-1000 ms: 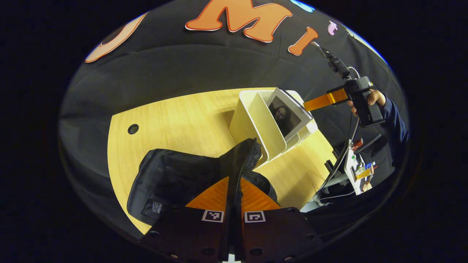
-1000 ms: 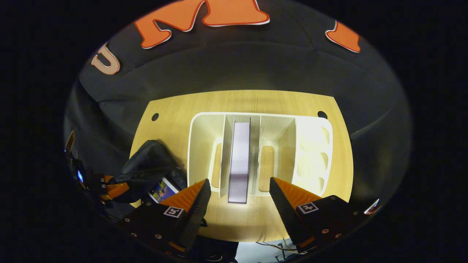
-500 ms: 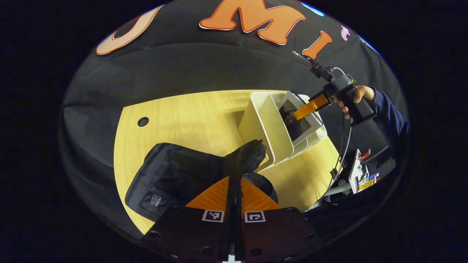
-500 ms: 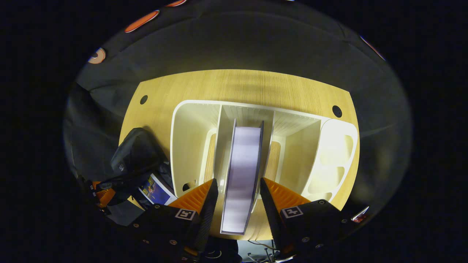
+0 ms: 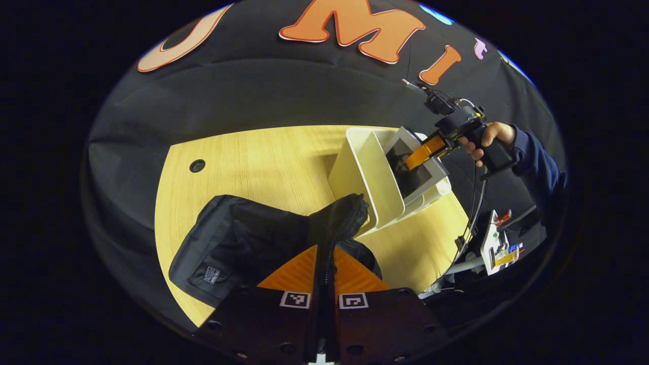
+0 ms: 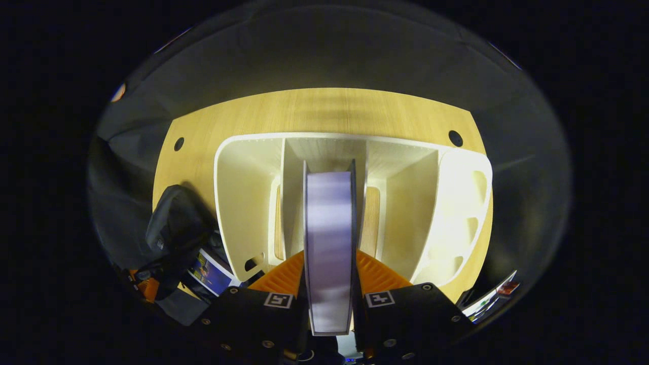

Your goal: Open the schoolbag, grab two books from the bookshelf and put them into the schoolbag.

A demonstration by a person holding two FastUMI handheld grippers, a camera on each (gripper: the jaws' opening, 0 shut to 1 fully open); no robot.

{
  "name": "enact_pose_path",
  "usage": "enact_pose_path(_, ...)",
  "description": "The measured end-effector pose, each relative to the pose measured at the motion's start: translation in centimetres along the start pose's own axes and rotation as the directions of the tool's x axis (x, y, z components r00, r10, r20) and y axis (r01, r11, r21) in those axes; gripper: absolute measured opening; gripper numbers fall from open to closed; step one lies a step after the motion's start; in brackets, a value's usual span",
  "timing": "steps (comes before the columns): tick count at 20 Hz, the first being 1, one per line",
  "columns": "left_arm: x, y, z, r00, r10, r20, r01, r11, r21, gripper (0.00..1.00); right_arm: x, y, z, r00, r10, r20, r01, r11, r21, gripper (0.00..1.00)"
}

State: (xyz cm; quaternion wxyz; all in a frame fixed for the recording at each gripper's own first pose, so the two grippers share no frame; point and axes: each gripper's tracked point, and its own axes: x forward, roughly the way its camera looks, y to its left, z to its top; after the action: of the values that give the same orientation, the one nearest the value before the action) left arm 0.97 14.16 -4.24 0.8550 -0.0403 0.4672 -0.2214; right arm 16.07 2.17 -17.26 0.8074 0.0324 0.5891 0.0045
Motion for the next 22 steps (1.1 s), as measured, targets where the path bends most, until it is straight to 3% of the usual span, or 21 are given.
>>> enact_pose_path(13, -0.9, -1.0, -0.9, 0.997, -0.077, -0.008, 0.077, 0.989, 0.123, 0.07, -5.7, 0.2, -9.2, 0.999, 0.011, 0.051, -0.017, 0.993, 0.116, 0.37)
enact_pose_path(22, -0.9, -1.0, -0.8, 0.993, -0.112, -0.029, 0.115, 0.971, 0.211, 0.07, -8.1, 0.8, -14.5, 0.992, 0.038, 0.116, -0.065, 0.968, 0.241, 0.36)
